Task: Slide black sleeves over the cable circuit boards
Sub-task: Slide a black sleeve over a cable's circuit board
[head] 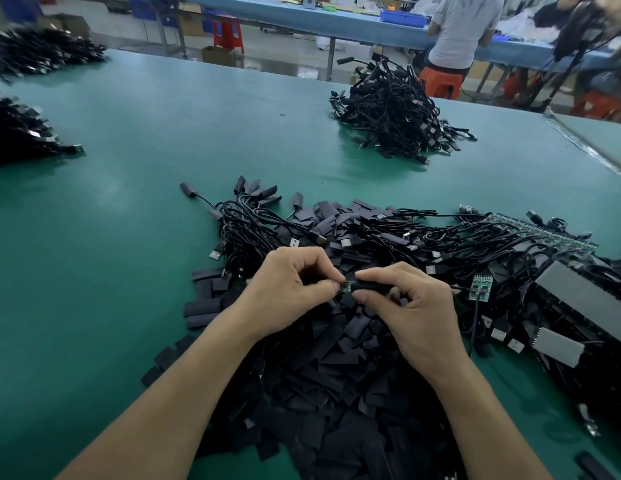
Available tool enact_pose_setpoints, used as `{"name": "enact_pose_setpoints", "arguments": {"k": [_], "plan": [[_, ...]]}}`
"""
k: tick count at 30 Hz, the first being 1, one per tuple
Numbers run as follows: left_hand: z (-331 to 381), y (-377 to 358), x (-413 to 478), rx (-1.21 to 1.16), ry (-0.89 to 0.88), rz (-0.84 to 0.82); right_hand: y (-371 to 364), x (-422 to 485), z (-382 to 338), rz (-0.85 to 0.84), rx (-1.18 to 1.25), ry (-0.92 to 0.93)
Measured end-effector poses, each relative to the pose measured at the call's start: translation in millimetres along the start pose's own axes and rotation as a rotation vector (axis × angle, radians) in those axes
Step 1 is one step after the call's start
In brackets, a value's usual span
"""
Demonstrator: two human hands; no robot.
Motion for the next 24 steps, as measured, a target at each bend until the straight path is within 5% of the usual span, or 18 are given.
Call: {"name": "enact_pose_setpoints", "arguments": {"k": [14, 24], "plan": [[1.8, -0.8, -0.5, -0.055, -0.054, 0.014, -7.0, -0.3, 1.4, -0.061, -0.08, 0.014], [-2.0, 3.1, -0.1, -0.126, 0.022, 0.051, 3.5, 0.5, -5.6, 0.05, -0.152, 0.076]]}}
Point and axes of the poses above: each hand's wrist, its own x-axis towards the middle knuckle, its own y-axis out of the back of the hand, z = x × y, the point moved 7 cm from there along x, towards the middle knuckle, and after that the axes turned 3 degrees about z, right-handed, at the moved point
